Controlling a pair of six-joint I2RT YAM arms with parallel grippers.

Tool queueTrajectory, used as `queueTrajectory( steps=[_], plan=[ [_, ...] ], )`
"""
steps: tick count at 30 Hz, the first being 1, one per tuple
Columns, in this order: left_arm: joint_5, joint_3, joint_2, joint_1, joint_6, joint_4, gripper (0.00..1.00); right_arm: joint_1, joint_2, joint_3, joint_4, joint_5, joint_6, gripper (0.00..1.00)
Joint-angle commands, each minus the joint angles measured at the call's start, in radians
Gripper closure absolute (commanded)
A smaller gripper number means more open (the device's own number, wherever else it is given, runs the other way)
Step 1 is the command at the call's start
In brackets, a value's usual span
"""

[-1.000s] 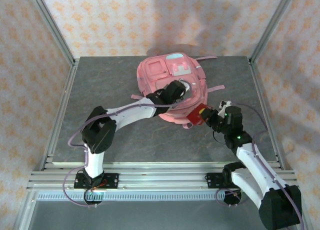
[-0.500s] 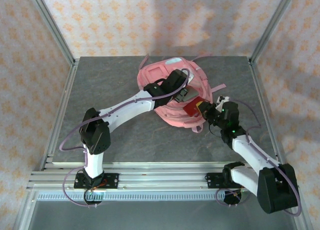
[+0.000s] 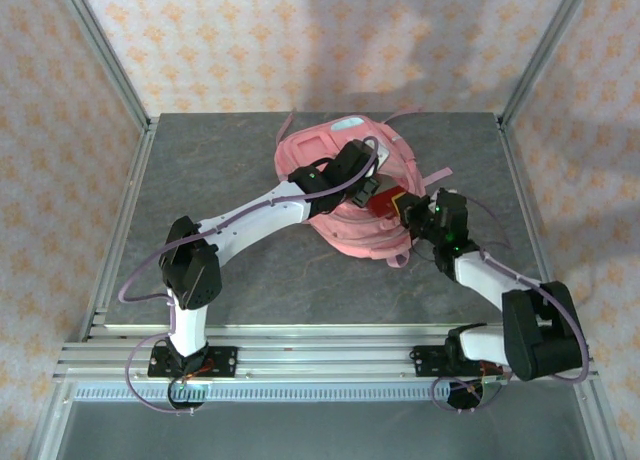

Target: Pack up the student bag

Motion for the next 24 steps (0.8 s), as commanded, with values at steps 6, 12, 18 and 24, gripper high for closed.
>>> queueTrajectory(
  steps=[6, 12, 18, 24],
  plan=[
    [0.070, 0.006, -0.024, -0.030, -0.084, 0.116, 1.00, 0.042, 0.180, 0.157, 0.100, 0.078, 0.051, 1.00],
    [0.071, 0.015, -0.016, -0.030, -0.116, 0.126, 1.00, 0.121, 0.315, 0.244, 0.154, 0.099, 0.082, 1.00],
    [0.034, 0.011, -0.016, -0.029, -0.125, 0.118, 1.00, 0.138, 0.315, 0.254, 0.046, 0.080, 0.028, 0.75],
    [0.023, 0.004, -0.015, -0.022, -0.132, 0.113, 1.00, 0.131, 0.154, 0.210, -0.196, 0.094, -0.122, 0.57]
  ],
)
